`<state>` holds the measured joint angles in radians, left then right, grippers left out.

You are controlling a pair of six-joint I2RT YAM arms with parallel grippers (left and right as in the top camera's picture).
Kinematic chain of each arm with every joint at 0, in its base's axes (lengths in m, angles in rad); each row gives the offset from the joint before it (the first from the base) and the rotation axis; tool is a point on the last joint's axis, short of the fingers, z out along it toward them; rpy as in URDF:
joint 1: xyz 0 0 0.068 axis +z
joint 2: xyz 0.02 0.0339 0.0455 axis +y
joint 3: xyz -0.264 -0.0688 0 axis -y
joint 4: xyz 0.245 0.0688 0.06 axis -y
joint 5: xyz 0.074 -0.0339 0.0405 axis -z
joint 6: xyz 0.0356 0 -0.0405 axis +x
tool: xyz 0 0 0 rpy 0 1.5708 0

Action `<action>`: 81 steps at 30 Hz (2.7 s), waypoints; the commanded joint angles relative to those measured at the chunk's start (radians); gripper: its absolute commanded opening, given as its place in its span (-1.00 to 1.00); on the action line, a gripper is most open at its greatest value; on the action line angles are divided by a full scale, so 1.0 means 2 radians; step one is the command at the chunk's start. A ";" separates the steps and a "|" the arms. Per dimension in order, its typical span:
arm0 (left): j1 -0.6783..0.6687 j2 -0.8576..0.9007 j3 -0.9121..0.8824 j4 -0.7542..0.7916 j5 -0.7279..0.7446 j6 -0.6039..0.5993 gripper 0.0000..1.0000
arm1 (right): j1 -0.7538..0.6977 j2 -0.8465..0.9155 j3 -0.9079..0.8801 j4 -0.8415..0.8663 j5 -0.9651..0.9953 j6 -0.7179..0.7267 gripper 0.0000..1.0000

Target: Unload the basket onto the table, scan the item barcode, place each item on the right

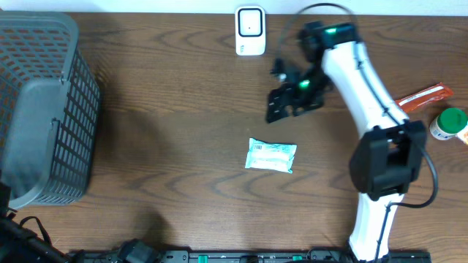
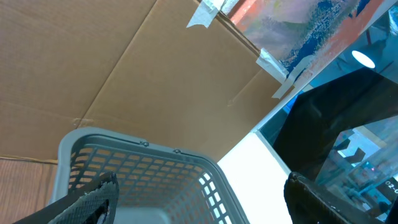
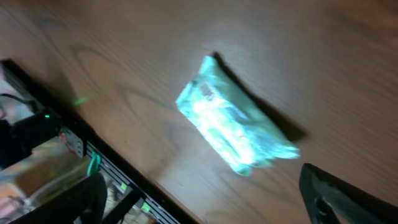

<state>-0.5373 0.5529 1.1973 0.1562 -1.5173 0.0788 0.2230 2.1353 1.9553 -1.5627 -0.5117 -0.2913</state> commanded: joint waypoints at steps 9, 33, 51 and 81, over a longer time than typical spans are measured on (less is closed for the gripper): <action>0.002 -0.003 -0.001 0.001 -0.026 0.003 0.70 | -0.059 -0.004 -0.180 0.136 -0.050 -0.083 0.99; 0.002 -0.003 -0.001 0.001 -0.026 0.003 0.71 | -0.003 -0.003 -0.424 0.326 -0.083 -0.077 0.43; 0.002 -0.003 -0.001 0.001 -0.026 0.003 0.71 | -0.006 -0.012 -0.337 0.218 -0.184 -0.137 -0.97; 0.002 -0.003 -0.001 0.001 -0.026 0.003 0.71 | -0.028 -0.026 -0.264 0.169 0.028 0.398 0.98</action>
<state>-0.5373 0.5529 1.1969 0.1562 -1.5173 0.0788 0.1699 2.0987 1.4441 -1.1957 -0.5697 0.1474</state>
